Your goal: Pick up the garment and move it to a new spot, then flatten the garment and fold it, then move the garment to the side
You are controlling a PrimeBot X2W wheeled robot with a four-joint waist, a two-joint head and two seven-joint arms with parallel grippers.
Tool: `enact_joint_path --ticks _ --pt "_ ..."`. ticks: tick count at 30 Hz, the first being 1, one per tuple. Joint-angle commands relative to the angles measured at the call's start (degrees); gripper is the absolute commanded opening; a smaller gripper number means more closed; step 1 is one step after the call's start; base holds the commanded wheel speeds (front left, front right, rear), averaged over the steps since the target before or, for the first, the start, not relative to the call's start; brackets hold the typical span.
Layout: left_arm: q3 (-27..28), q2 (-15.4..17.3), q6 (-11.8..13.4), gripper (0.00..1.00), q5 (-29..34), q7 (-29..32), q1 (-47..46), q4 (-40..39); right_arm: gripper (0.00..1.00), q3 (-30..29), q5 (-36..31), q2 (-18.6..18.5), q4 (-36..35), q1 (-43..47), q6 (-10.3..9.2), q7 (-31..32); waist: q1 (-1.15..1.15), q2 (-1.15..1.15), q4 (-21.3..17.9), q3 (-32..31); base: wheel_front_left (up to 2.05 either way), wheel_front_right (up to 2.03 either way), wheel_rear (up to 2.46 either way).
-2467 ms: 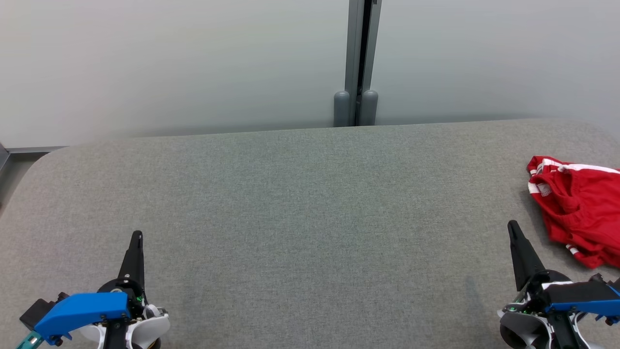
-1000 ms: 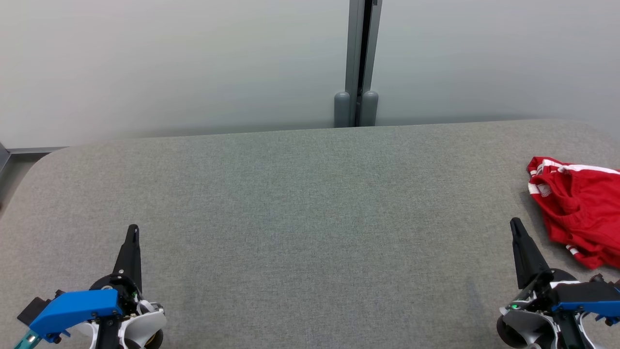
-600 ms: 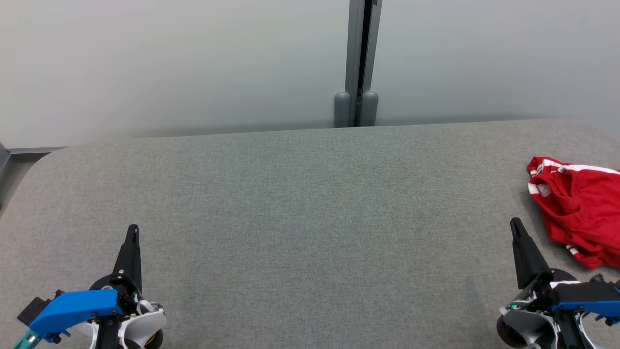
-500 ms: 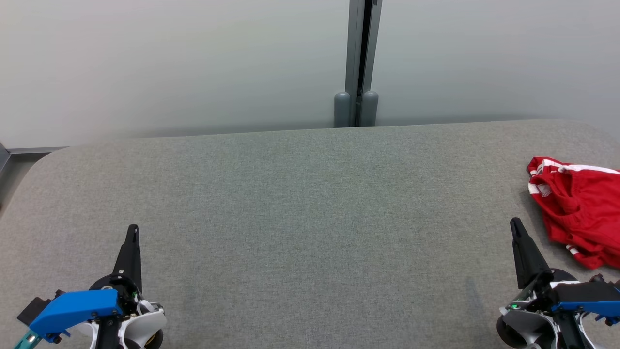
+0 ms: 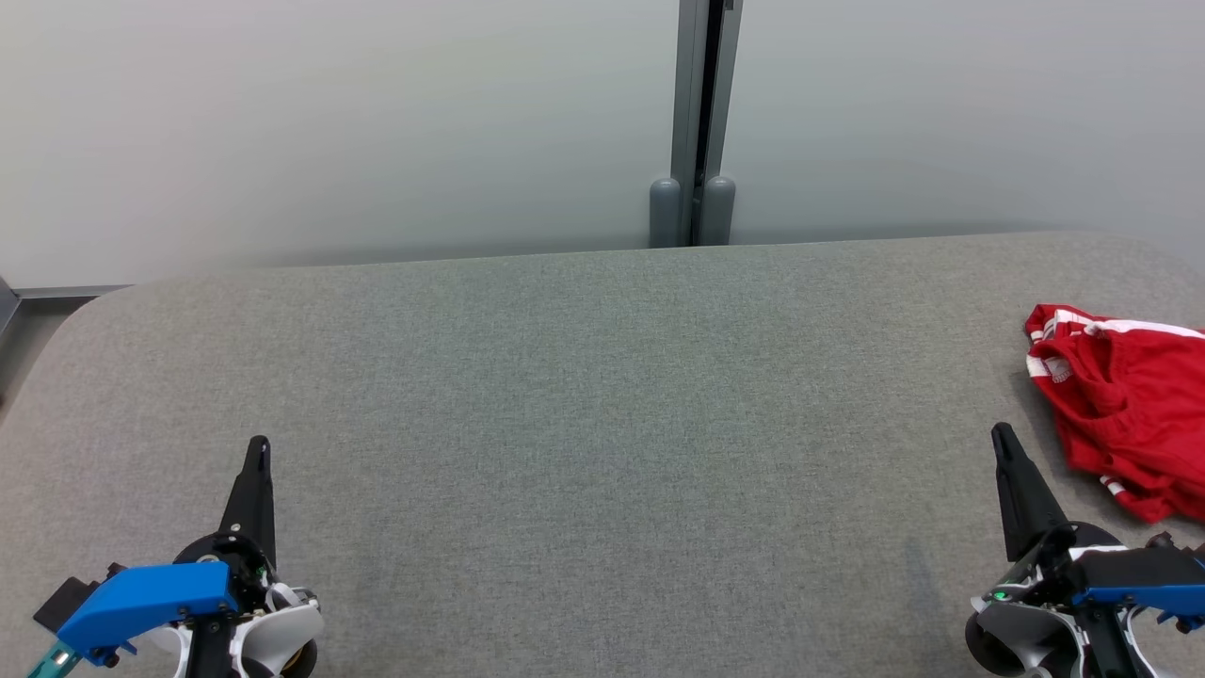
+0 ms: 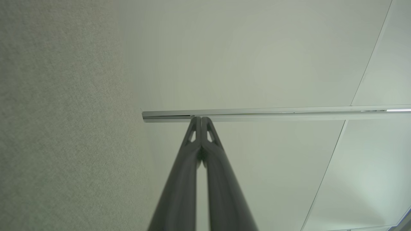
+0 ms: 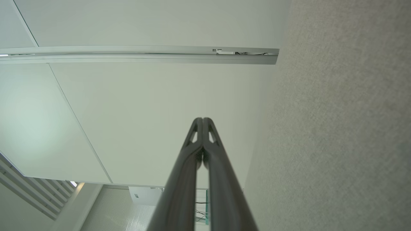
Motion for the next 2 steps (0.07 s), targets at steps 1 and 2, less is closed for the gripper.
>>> enact_joint_path --ticks 1,2 --pt "0.10 0.07 -0.27 0.00 -0.14 0.25 -0.54 -0.27 0.00 -0.10 0.16 -0.23 -0.20 0.69 0.02 0.26 0.00 0.00 0.00 0.00 0.00 0.00 0.00" --pt "0.10 0.07 -0.28 0.00 -0.14 0.25 -0.54 -0.27 0.00 -0.10 0.16 -0.23 -0.20 0.69 0.02 0.27 0.00 0.00 0.00 0.00 0.00 0.00 0.00"
